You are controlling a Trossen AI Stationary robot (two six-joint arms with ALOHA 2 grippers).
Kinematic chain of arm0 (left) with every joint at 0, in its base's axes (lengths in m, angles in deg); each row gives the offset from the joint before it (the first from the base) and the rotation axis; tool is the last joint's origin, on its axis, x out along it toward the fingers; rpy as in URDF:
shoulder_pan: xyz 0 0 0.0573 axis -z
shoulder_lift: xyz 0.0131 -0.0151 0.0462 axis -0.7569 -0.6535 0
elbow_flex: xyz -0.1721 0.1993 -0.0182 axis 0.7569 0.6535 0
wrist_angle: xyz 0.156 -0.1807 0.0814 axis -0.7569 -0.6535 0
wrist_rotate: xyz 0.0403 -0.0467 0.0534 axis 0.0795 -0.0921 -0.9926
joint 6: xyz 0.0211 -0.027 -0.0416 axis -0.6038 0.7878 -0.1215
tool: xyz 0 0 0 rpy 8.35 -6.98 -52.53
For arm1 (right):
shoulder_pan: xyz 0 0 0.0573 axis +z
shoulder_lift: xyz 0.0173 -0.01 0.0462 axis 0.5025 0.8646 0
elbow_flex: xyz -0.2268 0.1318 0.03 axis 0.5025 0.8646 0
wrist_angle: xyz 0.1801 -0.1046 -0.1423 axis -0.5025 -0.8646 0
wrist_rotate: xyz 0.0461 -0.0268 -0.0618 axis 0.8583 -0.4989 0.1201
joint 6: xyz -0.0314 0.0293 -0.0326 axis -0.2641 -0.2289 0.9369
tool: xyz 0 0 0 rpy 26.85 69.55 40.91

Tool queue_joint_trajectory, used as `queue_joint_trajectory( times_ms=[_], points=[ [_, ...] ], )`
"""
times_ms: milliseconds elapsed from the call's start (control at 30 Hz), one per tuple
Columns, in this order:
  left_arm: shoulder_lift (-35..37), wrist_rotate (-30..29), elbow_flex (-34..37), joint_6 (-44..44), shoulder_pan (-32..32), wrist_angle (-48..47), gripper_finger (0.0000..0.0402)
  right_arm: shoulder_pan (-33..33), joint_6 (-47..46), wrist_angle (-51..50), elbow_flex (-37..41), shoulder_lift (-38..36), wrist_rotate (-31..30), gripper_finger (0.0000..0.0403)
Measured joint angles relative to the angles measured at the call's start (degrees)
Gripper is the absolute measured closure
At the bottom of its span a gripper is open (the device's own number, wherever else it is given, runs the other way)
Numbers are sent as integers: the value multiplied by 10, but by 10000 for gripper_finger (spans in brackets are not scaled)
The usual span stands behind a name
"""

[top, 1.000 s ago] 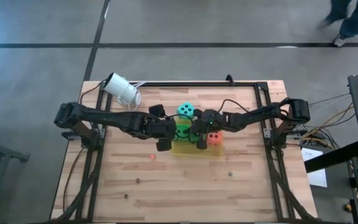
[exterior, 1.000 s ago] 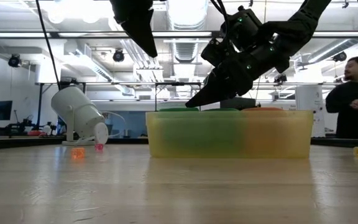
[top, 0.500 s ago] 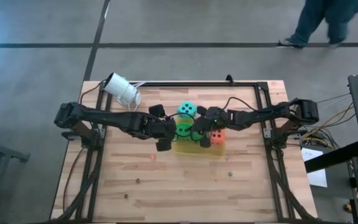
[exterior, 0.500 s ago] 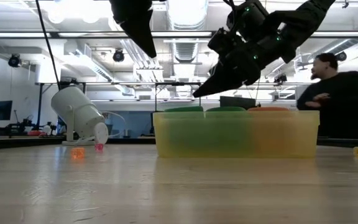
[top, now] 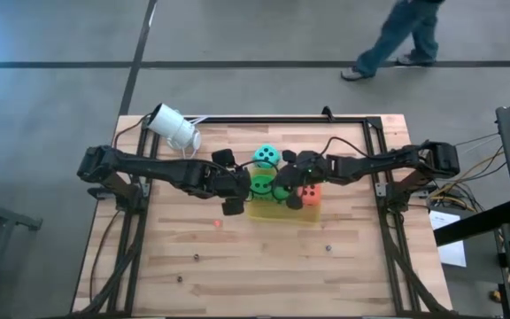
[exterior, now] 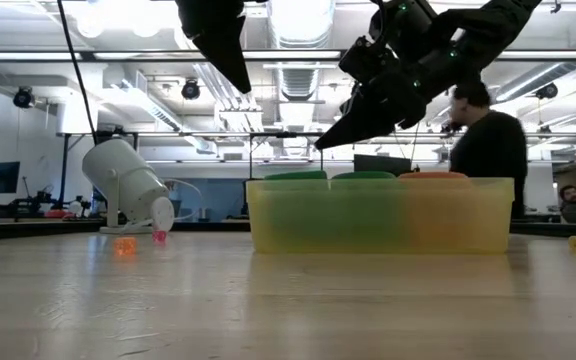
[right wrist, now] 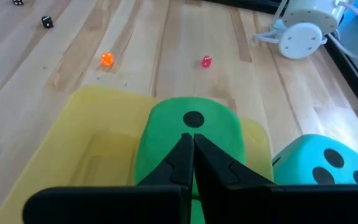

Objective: Pick & Place Dice
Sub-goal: Put the big light blue dice into the yellow bin

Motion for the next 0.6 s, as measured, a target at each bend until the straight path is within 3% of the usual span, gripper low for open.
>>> queue_joint_trajectory(
  times_ms=[600],
  points=[
    [0, 0, 0, 0, 0, 0, 11, 1, 9, -156, 4, -94, 1, 394]
  ],
)
